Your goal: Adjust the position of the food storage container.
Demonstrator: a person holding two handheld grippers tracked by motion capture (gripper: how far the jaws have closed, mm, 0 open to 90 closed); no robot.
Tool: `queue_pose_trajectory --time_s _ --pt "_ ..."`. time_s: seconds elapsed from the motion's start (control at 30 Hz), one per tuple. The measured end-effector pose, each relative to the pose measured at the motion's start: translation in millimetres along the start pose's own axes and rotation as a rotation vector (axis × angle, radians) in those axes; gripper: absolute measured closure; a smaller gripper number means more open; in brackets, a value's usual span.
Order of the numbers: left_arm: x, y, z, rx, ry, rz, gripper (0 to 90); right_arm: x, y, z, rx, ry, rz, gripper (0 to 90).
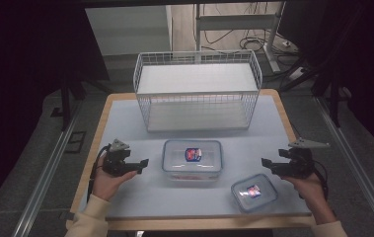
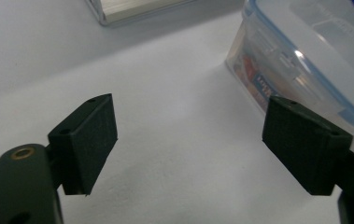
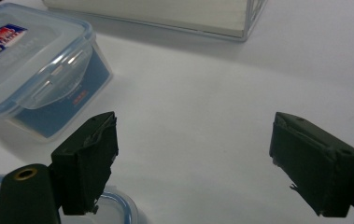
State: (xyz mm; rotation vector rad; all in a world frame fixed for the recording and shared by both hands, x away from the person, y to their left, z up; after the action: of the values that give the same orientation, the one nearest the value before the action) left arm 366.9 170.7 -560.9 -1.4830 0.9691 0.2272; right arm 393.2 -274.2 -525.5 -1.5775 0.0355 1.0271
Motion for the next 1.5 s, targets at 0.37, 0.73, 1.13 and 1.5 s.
queue_pose_trajectory --time_s 0.37,0.73,1.13,1.5 --pt "-7.7 -5.3 -11.8 0.003 0.039 -0.031 29.7 2.6 5.4 -6.5 0.029 -0.001 0.012 17.0" --pt "-20.4 -9.7 -49.4 0.094 0.175 -0.029 73.0 2.7 4.7 -8.2 0.040 0.008 0.014 17.3" --pt "-19.1 -6.8 -103.9 0.149 0.325 0.010 89.8 3.5 8.8 -12.2 0.052 0.025 0.027 17.2" --pt "16.3 10.4 -188.7 0.280 0.447 0.135 90.0 3.1 7.4 -9.6 0.053 0.020 0.025 17.2"
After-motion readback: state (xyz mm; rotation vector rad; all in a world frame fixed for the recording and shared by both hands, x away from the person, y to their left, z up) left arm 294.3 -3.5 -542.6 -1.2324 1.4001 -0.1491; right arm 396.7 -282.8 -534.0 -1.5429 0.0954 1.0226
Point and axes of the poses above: each handheld gripper's, and its own axes: x roughly forward along the jaws, y roughly out of its underside, z roughly to its left, the point moved 10 cm from there along x, roughly forward along the jaws, and after that the axes turned 4 degrees about -x, right-handed, at the moved point
